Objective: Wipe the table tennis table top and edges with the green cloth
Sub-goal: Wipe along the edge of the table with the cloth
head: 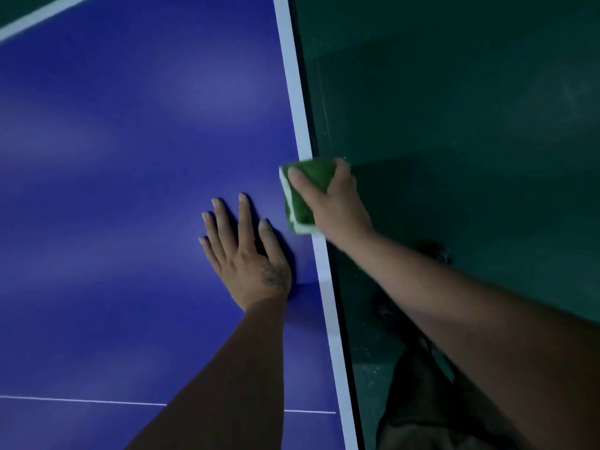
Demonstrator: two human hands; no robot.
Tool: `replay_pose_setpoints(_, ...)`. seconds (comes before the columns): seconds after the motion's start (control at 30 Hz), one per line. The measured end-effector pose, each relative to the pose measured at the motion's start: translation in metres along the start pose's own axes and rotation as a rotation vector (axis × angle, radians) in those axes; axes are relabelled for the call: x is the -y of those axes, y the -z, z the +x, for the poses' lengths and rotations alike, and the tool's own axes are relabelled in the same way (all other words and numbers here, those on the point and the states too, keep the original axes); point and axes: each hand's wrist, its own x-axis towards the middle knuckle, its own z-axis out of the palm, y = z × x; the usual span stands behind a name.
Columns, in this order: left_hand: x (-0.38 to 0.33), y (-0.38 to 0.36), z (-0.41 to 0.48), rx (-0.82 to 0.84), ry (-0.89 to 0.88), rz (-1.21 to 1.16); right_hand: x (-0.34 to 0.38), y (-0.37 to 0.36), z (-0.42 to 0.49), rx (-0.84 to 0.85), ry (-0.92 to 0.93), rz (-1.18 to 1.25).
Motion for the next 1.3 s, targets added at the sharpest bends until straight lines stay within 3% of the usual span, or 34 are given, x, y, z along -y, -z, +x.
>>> replay_pose_setpoints(0.17,-0.001,0.001,0.000,-0.024,-0.022,-0.008,0.042,0.007,0.050,0.011,0.026,0.027)
replay_pose_setpoints(0.4,-0.004,0.006,0.001,0.005,-0.004,-0.008,-0.033,-0.001,-0.068,-0.002,-0.054,-0.018)
replay_pose_setpoints(0.53,-0.007,0.006,0.002,0.018,-0.004,0.001,-0.051,-0.006,-0.084,-0.021,-0.095,-0.030)
replay_pose_setpoints(0.97,-0.009,0.007,0.001,0.077,-0.001,0.050,0.058,0.003,0.073,-0.080,0.013,0.043)
replay_pose_setpoints(1.3,-0.017,0.015,0.024,0.166,0.030,-0.051,-0.001,0.009,-0.026,0.082,-0.118,-0.049)
